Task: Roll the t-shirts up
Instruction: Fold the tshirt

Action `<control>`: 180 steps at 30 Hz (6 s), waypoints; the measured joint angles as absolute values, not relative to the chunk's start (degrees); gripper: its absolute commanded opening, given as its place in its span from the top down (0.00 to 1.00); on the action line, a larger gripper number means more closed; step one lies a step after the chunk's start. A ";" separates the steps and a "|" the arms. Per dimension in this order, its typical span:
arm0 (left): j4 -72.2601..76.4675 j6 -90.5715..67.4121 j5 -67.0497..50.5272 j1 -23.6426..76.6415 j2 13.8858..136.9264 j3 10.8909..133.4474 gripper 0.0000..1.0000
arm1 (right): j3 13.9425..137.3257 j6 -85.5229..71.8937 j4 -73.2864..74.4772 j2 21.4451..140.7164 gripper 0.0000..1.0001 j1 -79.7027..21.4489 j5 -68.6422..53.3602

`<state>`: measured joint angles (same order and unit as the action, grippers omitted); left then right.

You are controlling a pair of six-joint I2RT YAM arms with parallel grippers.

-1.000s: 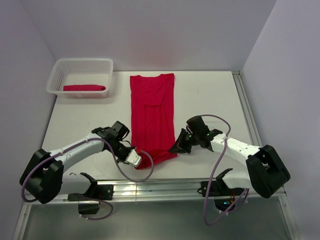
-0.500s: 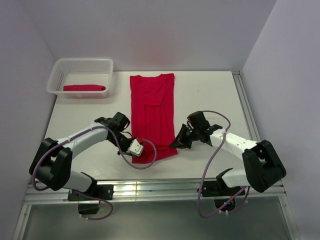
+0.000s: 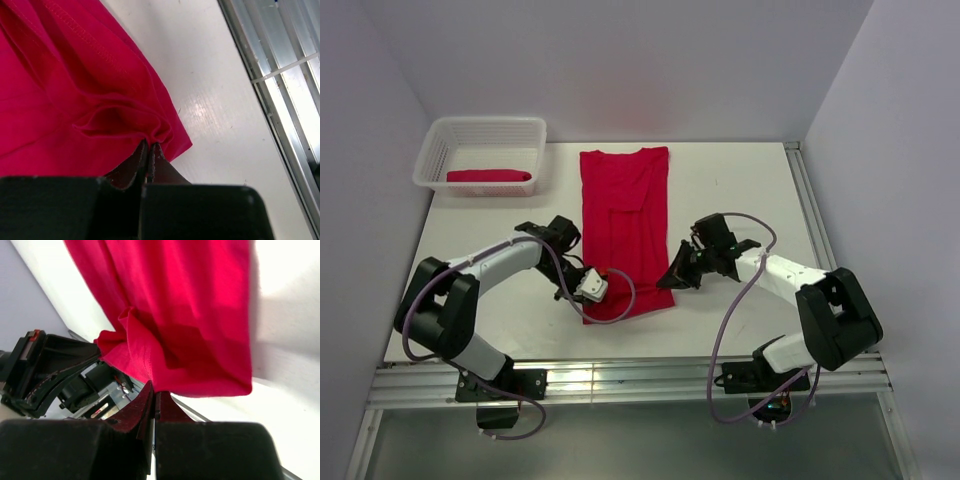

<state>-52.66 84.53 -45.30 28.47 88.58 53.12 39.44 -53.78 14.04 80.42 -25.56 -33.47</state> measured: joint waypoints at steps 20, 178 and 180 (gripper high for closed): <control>-53.19 86.37 -43.64 26.11 94.35 57.36 1.00 | 42.17 -51.77 13.28 86.70 1.00 -24.73 -34.68; -19.97 30.39 -28.69 22.15 91.66 50.76 0.09 | 31.73 -47.68 -42.04 106.32 1.00 -26.61 -40.69; -20.45 30.39 -29.26 21.34 90.59 50.76 0.09 | 31.48 -47.70 -42.41 106.24 1.00 -26.59 -40.58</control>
